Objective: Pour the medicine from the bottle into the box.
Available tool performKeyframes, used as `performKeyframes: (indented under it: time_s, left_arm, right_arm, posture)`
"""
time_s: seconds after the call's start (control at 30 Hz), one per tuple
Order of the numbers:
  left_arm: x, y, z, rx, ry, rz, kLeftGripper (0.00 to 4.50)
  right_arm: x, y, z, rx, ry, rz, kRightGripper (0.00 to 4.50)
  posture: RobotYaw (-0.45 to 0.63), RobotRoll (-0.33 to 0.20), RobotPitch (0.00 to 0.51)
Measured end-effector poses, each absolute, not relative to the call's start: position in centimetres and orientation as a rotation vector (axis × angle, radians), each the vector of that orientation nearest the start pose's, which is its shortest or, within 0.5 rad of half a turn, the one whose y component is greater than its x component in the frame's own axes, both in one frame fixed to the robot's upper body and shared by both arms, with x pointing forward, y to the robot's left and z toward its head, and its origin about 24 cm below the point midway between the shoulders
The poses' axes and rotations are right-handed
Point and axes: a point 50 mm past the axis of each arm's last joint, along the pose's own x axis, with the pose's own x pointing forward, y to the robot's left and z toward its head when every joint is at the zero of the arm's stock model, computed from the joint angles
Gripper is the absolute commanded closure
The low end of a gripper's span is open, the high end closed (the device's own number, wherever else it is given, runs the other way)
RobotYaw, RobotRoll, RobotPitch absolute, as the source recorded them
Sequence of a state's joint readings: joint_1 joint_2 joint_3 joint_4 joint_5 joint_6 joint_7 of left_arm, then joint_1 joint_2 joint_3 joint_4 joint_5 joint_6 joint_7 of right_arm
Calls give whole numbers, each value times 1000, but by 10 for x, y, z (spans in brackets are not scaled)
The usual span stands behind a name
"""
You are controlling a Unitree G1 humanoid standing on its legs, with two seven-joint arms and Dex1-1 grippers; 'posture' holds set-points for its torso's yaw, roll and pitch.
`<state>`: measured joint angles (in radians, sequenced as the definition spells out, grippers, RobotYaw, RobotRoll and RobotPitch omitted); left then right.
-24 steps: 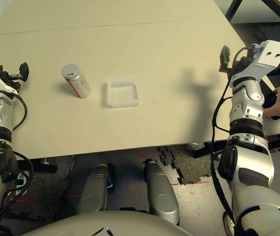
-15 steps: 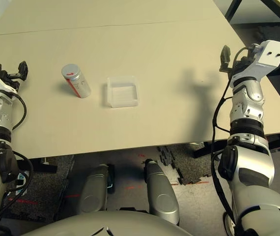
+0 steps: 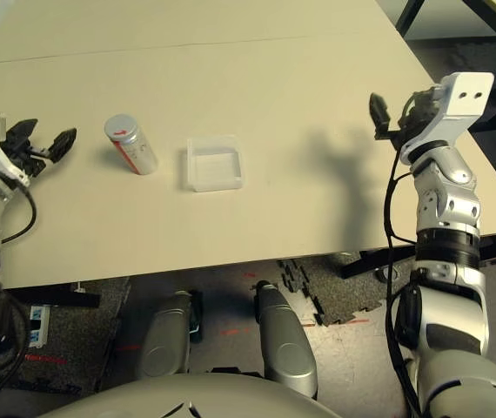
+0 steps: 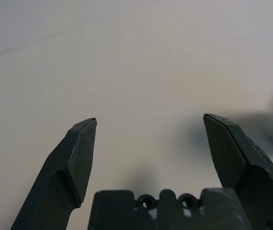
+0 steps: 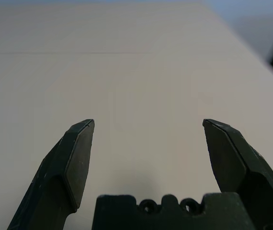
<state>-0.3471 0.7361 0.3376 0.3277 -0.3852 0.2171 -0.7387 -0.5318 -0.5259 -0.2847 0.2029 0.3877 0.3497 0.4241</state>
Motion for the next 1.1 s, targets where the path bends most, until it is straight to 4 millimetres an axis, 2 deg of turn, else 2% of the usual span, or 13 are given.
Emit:
performKeyframes:
  time_s: [0.23,0.47,0.8,0.97,1.1]
  left_arm:
    - [266,306,162,112,73,-476,25]
    - [262,293,161,100,126,-593,25]
    - [276,262,154,112,119,-744,25]
    - [292,258,159,132,61,-740,25]
    - [302,257,159,141,34,-737,25]
  right_arm:
    - [324,-229,189,-33,-67,390,0]
    - [321,-214,194,-45,-47,462,0]
    - [314,-171,198,-46,-53,633,0]
    - [302,-142,206,-81,-41,821,0]
    - [294,-127,208,-122,-8,932,0]
  posture:
    - [128,0,255]
    - [109,0,244]
    - [37,0,216]
    - [13,0,209]
    - [-4,0,203]
